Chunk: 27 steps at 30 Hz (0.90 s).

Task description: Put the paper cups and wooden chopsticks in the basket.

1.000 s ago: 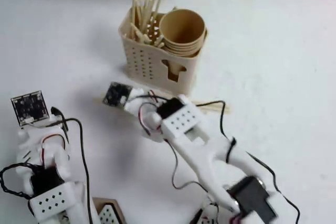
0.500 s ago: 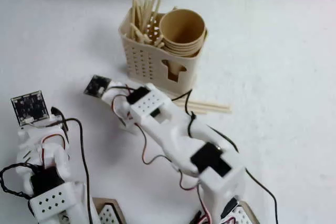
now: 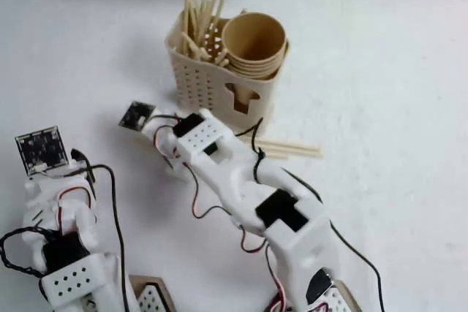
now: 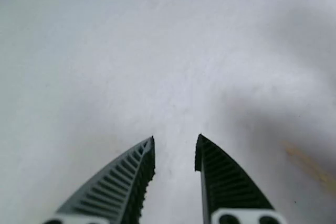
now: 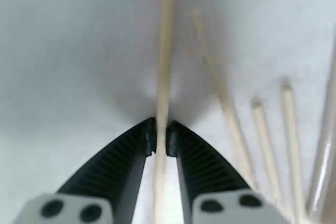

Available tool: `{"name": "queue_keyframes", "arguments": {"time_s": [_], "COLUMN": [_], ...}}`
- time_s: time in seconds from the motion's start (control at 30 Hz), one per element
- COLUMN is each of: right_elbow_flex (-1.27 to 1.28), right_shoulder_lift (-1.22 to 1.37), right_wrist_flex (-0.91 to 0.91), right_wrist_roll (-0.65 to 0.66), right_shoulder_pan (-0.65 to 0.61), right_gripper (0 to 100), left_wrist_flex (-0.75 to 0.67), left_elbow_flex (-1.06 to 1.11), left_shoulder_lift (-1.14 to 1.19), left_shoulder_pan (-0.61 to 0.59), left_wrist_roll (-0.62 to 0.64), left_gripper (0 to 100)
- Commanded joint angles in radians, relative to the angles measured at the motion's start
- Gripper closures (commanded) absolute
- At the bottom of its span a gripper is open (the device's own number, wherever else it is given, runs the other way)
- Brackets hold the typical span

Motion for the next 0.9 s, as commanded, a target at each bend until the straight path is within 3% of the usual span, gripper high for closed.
{"name": "queue_keyframes", "arguments": {"time_s": [0.0, 0.23, 0.6, 0.73, 0.87], "right_elbow_flex": [-0.009, -0.006, -0.008, -0.011, -0.008], "right_shoulder_lift": [-0.111, -0.317, -0.659, -0.771, -0.880], "right_wrist_flex": [0.088, 0.226, 0.239, 0.176, 0.039], "right_wrist_roll": [-0.049, -0.153, -0.391, -0.516, -0.519], "right_shoulder_pan": [0.002, 0.010, 0.010, 0.010, 0.036], "right_gripper": [98.1, 98.1, 98.1, 98.1, 98.1], "left_wrist_flex": [-0.020, -0.020, -0.020, -0.020, -0.020], "left_elbow_flex": [-0.003, -0.003, -0.003, -0.003, -0.003], "left_shoulder_lift": [-0.028, -0.028, -0.028, -0.028, -0.028], "left_shoulder_pan": [-0.008, -0.010, -0.010, -0.010, -0.010], "left_wrist_roll": [-0.011, -0.011, -0.011, -0.011, -0.011], "left_gripper": [86, 86, 86, 86, 86]}}
